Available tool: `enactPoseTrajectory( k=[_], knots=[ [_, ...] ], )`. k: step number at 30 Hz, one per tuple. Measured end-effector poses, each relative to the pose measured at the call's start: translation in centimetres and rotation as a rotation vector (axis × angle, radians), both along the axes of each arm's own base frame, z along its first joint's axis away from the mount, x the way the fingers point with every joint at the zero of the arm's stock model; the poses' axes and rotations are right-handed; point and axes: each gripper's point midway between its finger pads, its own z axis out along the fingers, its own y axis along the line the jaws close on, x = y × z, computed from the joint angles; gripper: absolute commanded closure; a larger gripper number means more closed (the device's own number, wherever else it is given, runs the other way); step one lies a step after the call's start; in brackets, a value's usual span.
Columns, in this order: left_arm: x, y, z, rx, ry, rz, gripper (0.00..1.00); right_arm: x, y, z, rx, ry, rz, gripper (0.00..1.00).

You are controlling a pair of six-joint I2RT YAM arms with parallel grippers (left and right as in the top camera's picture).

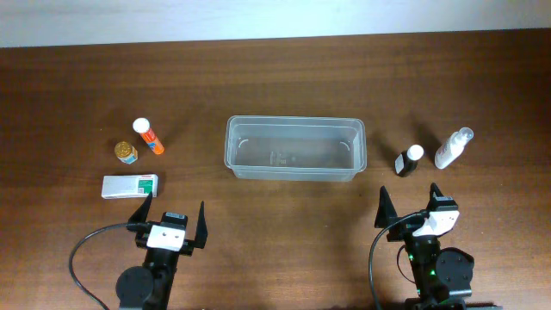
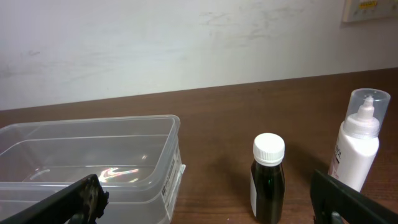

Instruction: Pack container

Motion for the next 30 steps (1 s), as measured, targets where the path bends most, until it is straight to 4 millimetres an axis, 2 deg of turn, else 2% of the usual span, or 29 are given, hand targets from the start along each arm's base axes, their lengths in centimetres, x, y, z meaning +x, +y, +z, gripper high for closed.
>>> enactPoseTrajectory(
  k=[25, 27, 30],
  knots=[
    [0.0, 0.0, 0.0, 0.000, 0.000, 0.000, 0.01, 0.0, 0.0, 0.2, 0.000, -0.002, 0.000, 0.02],
    [0.0, 0.0, 0.0, 0.000, 0.000, 0.000, 0.01, -0.1, 0.0, 1.2, 0.000, -0.016, 0.000, 0.02],
    [0.0, 0.0, 0.0, 0.000, 0.000, 0.000, 0.01, -0.5, -0.1, 5.1, 0.001, -0.056, -0.002, 0.02]
  ],
)
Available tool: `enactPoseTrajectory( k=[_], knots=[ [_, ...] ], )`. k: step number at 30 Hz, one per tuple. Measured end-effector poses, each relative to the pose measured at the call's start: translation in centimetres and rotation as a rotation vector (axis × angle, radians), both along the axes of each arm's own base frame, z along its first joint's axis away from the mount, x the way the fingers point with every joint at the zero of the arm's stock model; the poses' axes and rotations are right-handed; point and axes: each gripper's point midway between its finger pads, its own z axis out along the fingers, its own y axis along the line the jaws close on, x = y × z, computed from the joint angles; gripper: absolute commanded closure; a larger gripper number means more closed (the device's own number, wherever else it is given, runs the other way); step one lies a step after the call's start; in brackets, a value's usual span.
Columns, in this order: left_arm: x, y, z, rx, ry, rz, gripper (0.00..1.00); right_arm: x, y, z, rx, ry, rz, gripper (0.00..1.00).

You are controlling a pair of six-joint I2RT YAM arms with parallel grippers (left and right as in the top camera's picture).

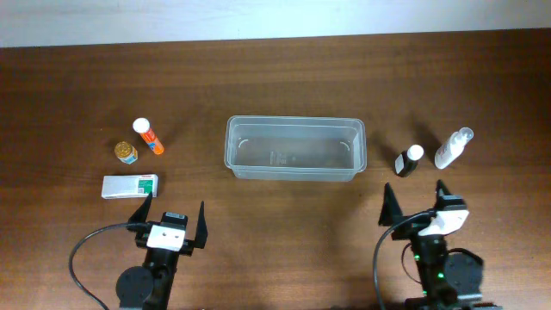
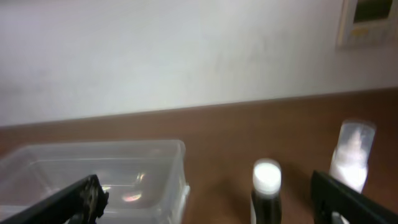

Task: Pack container
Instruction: 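Move the right gripper over the white pump bottle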

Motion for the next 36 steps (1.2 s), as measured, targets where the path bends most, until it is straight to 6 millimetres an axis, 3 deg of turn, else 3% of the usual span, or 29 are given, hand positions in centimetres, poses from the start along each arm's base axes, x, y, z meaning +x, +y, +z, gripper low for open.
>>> enactPoseTrajectory(
  k=[3, 7, 14, 18, 20, 22, 26, 30, 36],
  knots=[
    [0.0, 0.0, 0.0, 0.000, 0.001, 0.000, 0.01, -0.2, -0.1, 4.6, 0.001, -0.006, -0.003, 0.02],
    [0.0, 0.0, 0.0, 0.000, -0.002, 0.000, 0.01, 1.0, 0.0, 8.9, -0.004, 0.133, -0.004, 0.02],
    [0.0, 0.0, 0.0, 0.000, 0.000, 0.000, 0.01, 5.7, 0.0, 12.8, -0.032, 0.449, -0.001, 0.02],
    [0.0, 0.0, 0.0, 0.000, 0.000, 0.000, 0.01, 8.6, 0.0, 11.6, -0.091, 0.585, 0.010, 0.02],
    [0.0, 0.0, 0.0, 0.000, 0.000, 0.000, 0.01, 9.6, -0.4, 9.4, -0.118, 0.672, -0.004, 0.02],
    [0.0, 0.0, 0.0, 0.000, 0.000, 0.000, 0.01, 10.5, -1.3, 5.5, -0.142, 0.816, -0.031, 0.02],
    [0.0, 0.0, 0.0, 0.000, 0.000, 0.000, 0.01, 11.9, -3.2, 2.0, -0.135, 0.923, -0.081, 0.02],
    [0.0, 0.0, 0.0, 0.000, 0.000, 0.000, 0.01, 12.5, -6.4, 1.6, -0.075, 0.919, -0.151, 0.02],
    [0.0, 0.0, 0.0, 0.000, 0.000, 0.000, 0.01, 11.0, -12.9, 1.8, 0.099, 0.900, -0.272, 0.02]
  ],
)
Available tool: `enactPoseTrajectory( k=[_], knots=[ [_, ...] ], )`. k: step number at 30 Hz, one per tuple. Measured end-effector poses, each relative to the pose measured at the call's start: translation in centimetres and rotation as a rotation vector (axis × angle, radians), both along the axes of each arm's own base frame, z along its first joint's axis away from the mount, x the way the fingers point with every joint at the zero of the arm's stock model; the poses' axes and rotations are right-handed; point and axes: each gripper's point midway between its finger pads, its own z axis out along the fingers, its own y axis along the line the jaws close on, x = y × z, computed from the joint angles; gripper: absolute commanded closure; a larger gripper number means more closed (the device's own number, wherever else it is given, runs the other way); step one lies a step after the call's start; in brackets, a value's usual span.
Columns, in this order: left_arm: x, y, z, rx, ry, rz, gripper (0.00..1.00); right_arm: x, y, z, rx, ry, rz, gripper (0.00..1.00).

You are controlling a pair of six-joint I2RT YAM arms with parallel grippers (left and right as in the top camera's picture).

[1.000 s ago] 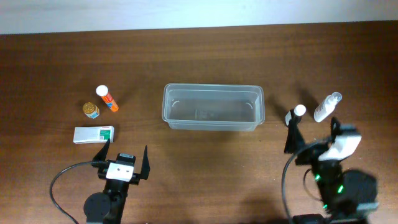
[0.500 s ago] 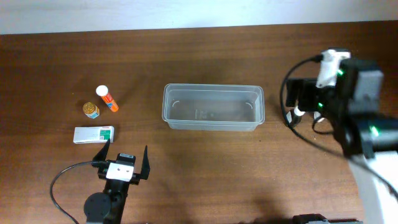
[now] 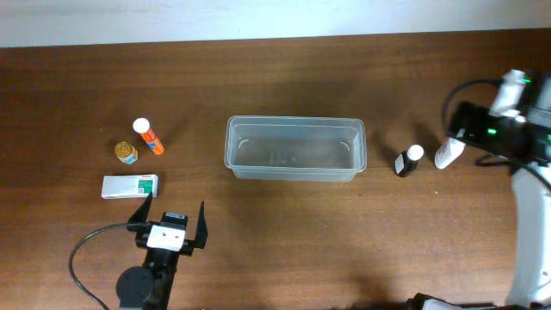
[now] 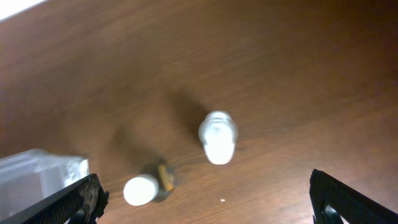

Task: Pack container
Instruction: 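Move the right gripper over the white pump bottle, then grasp the white pump bottle with the right gripper and lift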

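The clear plastic container [image 3: 293,148] stands empty at the table's middle; its corner [image 4: 37,177] shows in the right wrist view. To its right stand a dark bottle with a white cap [image 3: 409,160] [image 4: 142,190] and a white spray bottle [image 3: 444,155] [image 4: 217,135]. My right gripper [image 4: 208,208] hangs high above these two, pointing down, jaws wide open and empty. On the left are an orange tube [image 3: 148,136], a small gold-lidded jar [image 3: 126,152] and a white-and-green box [image 3: 129,186]. My left gripper [image 3: 175,208] rests open near the front edge, just right of the box.
The right arm [image 3: 525,224] and its cable reach in from the front right corner and cover part of the spray bottle from above. A pale wall runs along the table's far edge [image 3: 275,34].
My right gripper was low at the front right, looking level at the two bottles. It now stands raised above them, looking down, still open. The left arm and all objects are unmoved.
Both grippers rested open at the table's front edge with the objects set out on either side of the container. The right gripper then shifted slightly right. Now it is up over the dark bottle and spray bottle, holding nothing.
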Motion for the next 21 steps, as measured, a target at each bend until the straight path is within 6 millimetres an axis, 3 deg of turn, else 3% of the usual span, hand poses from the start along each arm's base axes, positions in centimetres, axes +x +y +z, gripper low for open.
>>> enactPoseTrajectory(
  k=[3, 13, 17, 21],
  knots=[
    [0.0, 0.0, 0.0, 0.000, 0.000, 0.000, 0.01, -0.9, -2.3, 0.1, 0.056, -0.022, -0.059, 0.02],
    [0.0, 0.0, 0.0, 0.000, 0.000, 0.000, 0.01, 0.6, -2.9, 0.4, 0.067, -0.080, -0.032, 0.00],
    [0.0, 0.0, 0.0, 0.000, 0.000, 0.000, 0.01, 1.9, -3.5, -2.2, 0.070, -0.031, -0.002, 0.00],
    [0.0, 0.0, 0.0, 0.000, 0.000, 0.000, 0.01, 3.3, -3.8, -6.6, 0.113, 0.048, 0.039, 0.05]
  ],
)
